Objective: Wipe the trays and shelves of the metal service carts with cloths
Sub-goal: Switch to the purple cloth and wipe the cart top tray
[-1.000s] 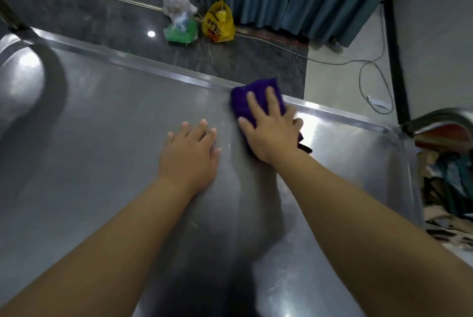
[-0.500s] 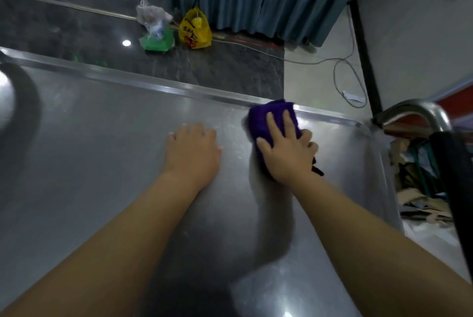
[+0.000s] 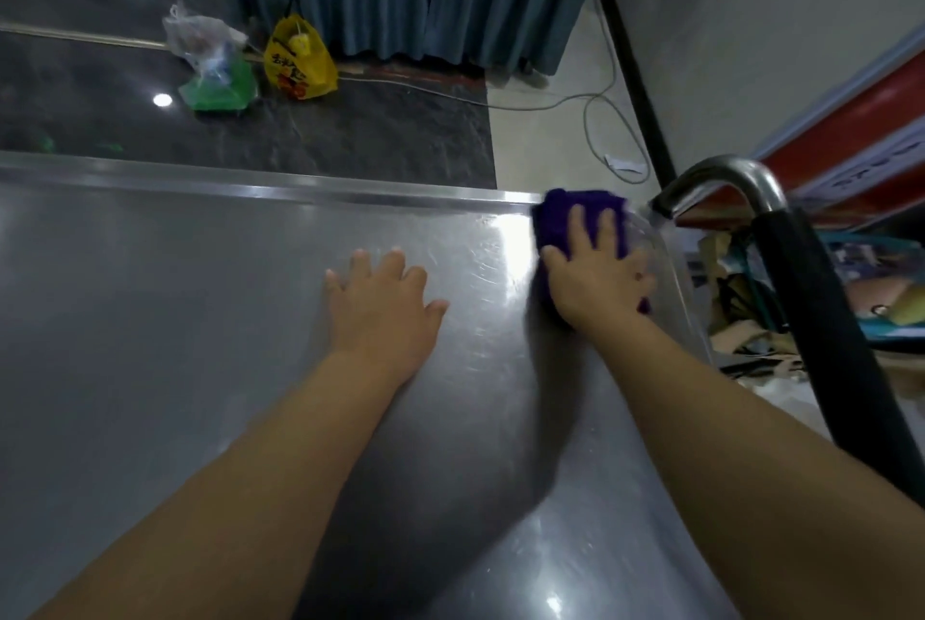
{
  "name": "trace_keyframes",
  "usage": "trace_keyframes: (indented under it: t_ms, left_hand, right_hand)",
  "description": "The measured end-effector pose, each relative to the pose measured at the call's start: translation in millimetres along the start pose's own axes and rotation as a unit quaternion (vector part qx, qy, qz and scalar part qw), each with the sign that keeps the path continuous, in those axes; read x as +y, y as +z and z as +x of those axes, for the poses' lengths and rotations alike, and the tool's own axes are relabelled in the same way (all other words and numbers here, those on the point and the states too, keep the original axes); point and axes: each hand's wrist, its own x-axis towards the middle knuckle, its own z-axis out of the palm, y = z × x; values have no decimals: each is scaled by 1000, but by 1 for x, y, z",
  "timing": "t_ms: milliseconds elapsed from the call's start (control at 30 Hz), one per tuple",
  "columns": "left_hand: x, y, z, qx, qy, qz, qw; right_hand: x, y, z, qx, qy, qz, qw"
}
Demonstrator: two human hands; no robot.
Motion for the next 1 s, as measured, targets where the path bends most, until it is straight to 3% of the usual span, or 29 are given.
trace_keyframes:
  t_ms: [67,133,200,300,400,500,567,633,700,767,833,1000]
  left_hand:
    - [3,0,-1,1,-12,17,1000]
    - [3,1,0,8,-10,28,1000]
    - [1,3,1,16,1,30,999]
    - [-2,6,1,33,13,22,999]
    - [-2,9,1,39,14,20,999]
    - [-1,12,-2,42,8,30,999]
    - [-1,13,-3,48,7,32,998]
    - [-2,14,-3,54,9,26,998]
    - [-4,15,-4,56,12,18,998]
    - [-7,17,-6,56,22,12,998]
    - [-9,18,-10,60,43,0,997]
    - [-3,32,-45,44,114,5,993]
  right_hand:
    - [-10,9,-12,-5,-162,-35,986]
    - [1,8,-11,-5,-238,-60,969]
    - [25,3,5,17,-178,-58,982]
    - [59,-10,26,24,37,29,999]
    - [47,-12,16,22,75,11,997]
    - [23,1,-19,6,-59,-13,998]
    - [26,10,-51,-4,-196,-47,979]
    - [45,10,-67,-13,-263,-69,962]
    - [70,6,-63,-1,-197,-68,978]
    - [85,2,-51,4,-42,-19,999]
    - [80,4,-47,16,61,5,998]
    - [44,11,-73,16,77,-4,997]
